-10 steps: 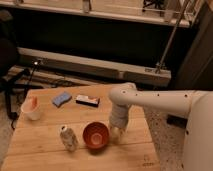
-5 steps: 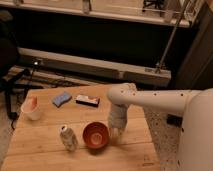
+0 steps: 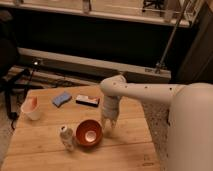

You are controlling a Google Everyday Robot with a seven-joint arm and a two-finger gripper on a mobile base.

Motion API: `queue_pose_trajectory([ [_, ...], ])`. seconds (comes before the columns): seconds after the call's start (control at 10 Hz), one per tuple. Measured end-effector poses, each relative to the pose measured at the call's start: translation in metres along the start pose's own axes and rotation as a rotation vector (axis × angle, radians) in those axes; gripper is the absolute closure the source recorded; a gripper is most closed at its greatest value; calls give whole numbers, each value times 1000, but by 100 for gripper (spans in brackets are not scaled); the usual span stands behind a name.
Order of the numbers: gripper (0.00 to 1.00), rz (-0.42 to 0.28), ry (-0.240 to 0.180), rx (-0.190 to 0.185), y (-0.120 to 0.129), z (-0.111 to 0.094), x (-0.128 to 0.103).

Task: Push the ceramic bowl across the table

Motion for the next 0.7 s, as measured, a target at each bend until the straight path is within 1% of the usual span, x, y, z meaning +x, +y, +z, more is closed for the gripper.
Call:
queue_pose_trajectory([
  [0.2, 54, -14, 3, -5, -1, -3, 4],
  [0.4, 54, -15, 12, -17, 6, -5, 4],
  [0.5, 54, -21, 10, -26, 9, -3, 0],
  [0.7, 54, -43, 1, -37, 7, 1, -12],
])
